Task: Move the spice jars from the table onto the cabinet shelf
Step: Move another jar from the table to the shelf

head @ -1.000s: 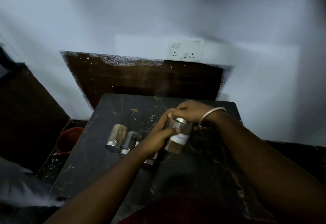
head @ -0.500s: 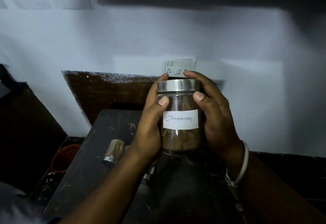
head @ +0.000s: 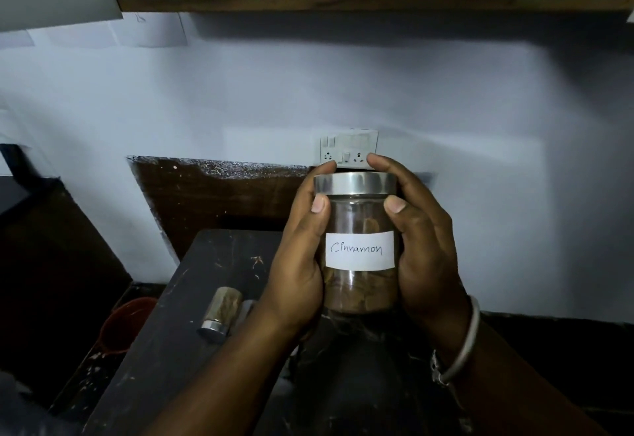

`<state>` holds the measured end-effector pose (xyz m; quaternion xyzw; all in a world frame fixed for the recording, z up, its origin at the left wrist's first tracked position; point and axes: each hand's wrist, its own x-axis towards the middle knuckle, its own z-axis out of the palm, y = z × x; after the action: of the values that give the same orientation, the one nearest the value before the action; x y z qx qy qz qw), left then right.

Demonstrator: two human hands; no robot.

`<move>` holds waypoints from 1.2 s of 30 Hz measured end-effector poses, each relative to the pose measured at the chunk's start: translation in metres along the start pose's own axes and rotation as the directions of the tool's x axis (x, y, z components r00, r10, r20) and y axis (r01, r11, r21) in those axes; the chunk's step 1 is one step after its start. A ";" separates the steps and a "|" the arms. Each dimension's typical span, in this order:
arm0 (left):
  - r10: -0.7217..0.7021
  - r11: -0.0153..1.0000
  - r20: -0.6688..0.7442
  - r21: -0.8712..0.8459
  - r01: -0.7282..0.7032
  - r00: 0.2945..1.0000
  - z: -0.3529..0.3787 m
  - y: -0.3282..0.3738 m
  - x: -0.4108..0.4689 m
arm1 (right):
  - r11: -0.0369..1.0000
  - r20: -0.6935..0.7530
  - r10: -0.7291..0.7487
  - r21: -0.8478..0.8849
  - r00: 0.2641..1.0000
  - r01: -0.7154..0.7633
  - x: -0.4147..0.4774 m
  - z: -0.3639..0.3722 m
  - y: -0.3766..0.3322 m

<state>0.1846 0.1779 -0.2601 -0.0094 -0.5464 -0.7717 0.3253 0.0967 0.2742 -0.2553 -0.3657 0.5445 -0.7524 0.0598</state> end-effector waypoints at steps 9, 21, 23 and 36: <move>-0.001 1.000 0.034 -0.007 0.001 0.999 -0.002 -0.002 0.009 | 1.000 -0.001 0.016 0.019 1.000 -0.016 0.009 -0.001 -0.005; 0.134 0.987 -0.002 0.087 -0.133 0.991 -0.005 0.014 0.061 | 0.958 0.199 0.066 -0.285 0.978 -0.007 0.034 -0.008 -0.029; 0.151 0.981 0.017 0.120 -0.152 0.988 -0.002 0.022 0.078 | 0.917 0.212 0.058 -0.397 0.975 0.032 0.046 -0.007 -0.038; 0.204 0.721 0.405 0.554 -0.417 0.891 0.033 0.103 0.294 | 0.584 0.159 -0.332 -0.739 0.930 0.335 0.245 -0.012 -0.098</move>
<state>-0.0055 0.0415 -0.0514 -0.1167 -0.8064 -0.4666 0.3441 -0.0581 0.2029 -0.0533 -0.4538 0.7288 -0.4539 -0.2386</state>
